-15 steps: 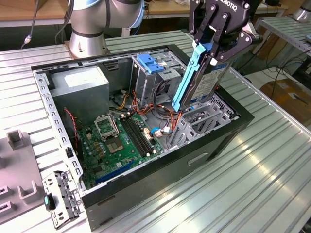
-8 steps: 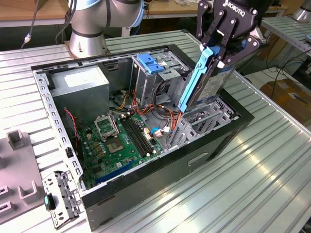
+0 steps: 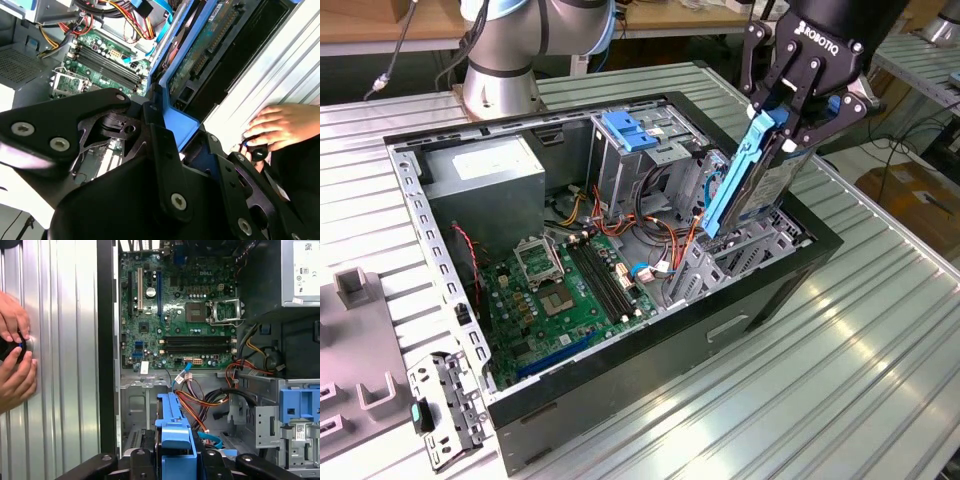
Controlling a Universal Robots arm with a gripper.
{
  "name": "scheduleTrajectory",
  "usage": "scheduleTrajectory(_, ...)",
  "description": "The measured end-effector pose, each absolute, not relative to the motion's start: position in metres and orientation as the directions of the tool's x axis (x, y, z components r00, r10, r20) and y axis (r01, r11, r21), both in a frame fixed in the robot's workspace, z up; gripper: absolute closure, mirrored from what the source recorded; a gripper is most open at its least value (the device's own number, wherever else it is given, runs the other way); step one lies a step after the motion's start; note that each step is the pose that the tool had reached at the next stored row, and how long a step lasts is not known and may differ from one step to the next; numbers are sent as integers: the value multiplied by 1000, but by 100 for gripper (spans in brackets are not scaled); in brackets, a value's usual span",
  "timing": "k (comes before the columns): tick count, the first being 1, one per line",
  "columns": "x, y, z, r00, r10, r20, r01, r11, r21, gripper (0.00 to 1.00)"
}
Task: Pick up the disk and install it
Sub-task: 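Insert the disk into the insertion slot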
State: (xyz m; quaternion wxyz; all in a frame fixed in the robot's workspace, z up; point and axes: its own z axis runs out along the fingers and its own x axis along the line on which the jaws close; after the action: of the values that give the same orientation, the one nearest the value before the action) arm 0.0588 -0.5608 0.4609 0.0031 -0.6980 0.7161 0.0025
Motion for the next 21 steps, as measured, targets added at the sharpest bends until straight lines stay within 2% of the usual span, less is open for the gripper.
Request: scheduleTrajectory(21,51,-561,449,-61,-998,4,-998,61,-12,63)
